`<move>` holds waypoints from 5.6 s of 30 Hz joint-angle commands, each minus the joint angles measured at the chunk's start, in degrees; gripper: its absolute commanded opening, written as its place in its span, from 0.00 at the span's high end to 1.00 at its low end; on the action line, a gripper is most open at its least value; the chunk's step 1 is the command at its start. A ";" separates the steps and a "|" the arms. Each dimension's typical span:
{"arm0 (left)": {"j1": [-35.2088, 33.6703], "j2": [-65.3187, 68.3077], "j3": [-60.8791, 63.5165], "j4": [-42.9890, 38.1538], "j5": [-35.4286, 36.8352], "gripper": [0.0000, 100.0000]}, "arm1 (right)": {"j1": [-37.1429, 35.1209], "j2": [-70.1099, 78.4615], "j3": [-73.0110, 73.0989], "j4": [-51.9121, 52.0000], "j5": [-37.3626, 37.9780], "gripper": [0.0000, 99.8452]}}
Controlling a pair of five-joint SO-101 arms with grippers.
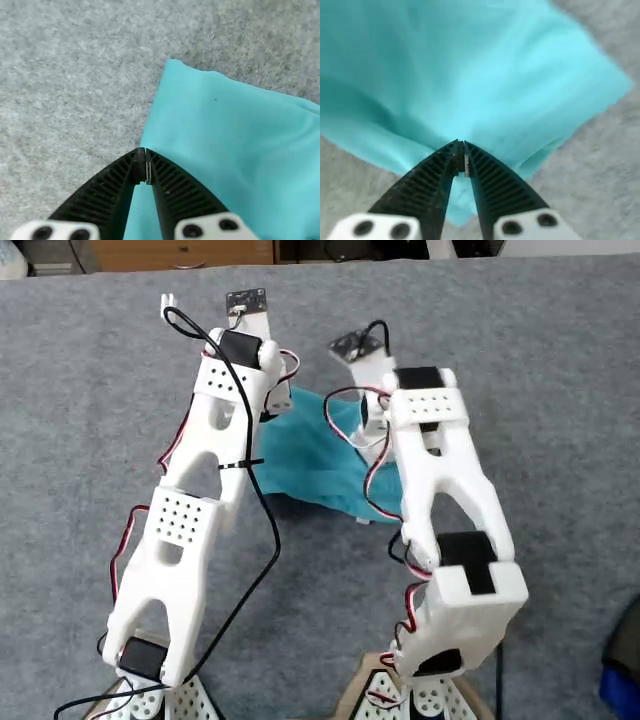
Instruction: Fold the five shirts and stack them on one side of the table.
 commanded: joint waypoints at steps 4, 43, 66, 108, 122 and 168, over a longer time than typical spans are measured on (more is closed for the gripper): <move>-0.26 -1.01 -0.26 0.44 -0.62 0.98 | -0.66 0.13 -2.59 12.04 0.18 0.99; -4.66 -38.73 39.30 0.62 -6.42 0.98 | -5.14 -31.34 27.82 -7.65 -63.38 0.69; -11.34 -59.47 61.01 -4.40 -9.58 0.98 | -5.93 -15.78 37.67 -35.96 -76.40 0.87; -11.16 -63.60 61.27 -3.96 -9.58 0.98 | 60.18 -32.48 7.60 -23.82 -33.67 1.00; -11.08 -65.27 61.19 -3.08 -9.49 0.98 | 73.80 -23.25 -8.75 -45.98 -25.32 1.00; -8.97 -68.26 60.66 -0.44 -9.41 0.98 | 91.38 -23.43 -9.27 -13.01 19.34 0.99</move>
